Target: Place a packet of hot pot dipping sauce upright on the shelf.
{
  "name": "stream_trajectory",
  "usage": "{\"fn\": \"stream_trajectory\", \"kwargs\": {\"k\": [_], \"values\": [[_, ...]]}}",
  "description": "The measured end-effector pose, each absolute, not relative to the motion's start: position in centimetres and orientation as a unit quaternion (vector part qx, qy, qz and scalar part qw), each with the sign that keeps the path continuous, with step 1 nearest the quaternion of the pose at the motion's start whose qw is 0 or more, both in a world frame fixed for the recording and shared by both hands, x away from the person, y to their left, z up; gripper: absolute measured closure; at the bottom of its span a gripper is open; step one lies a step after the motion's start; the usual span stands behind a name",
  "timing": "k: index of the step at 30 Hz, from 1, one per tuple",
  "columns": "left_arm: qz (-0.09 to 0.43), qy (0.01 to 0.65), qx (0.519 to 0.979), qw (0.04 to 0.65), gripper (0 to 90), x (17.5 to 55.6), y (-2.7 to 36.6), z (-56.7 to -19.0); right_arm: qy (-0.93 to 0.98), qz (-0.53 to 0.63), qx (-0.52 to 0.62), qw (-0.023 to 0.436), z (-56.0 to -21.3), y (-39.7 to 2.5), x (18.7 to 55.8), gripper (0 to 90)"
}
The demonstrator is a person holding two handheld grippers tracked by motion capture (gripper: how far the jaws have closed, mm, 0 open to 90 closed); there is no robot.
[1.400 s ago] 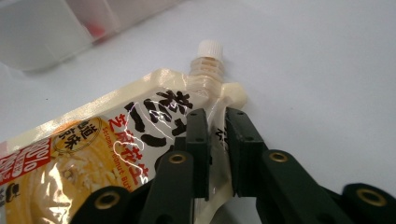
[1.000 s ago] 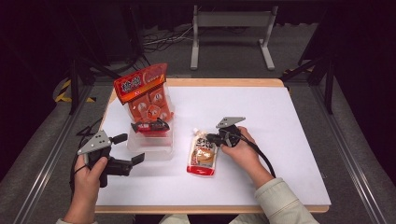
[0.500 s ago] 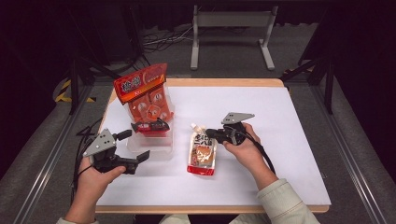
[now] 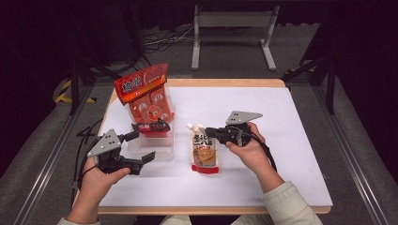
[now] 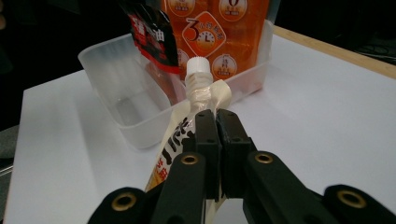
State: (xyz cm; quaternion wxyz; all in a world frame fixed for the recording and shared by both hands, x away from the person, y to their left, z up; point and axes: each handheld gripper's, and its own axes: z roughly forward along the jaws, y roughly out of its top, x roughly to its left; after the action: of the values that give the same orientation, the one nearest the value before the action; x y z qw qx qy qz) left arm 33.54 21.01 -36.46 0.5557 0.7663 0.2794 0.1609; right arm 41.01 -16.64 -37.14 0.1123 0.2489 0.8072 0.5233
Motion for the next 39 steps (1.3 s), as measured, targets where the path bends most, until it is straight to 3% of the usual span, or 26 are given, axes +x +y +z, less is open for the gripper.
{"fn": "stream_trajectory", "kwargs": {"k": [18, 39], "values": [[0.153, 0.279, 0.768, 0.556, 7.9, 33.8, 19.9, -36.8, 0.797, 0.557, 0.204, 0.115, -33.6, -17.0, 38.8, 88.8], [0.106, 0.217, 0.775, 0.584, 10.7, 33.9, 16.1, -37.2, 0.792, 0.589, 0.133, 0.094, -31.5, -14.7, 35.6, 88.8]]}}
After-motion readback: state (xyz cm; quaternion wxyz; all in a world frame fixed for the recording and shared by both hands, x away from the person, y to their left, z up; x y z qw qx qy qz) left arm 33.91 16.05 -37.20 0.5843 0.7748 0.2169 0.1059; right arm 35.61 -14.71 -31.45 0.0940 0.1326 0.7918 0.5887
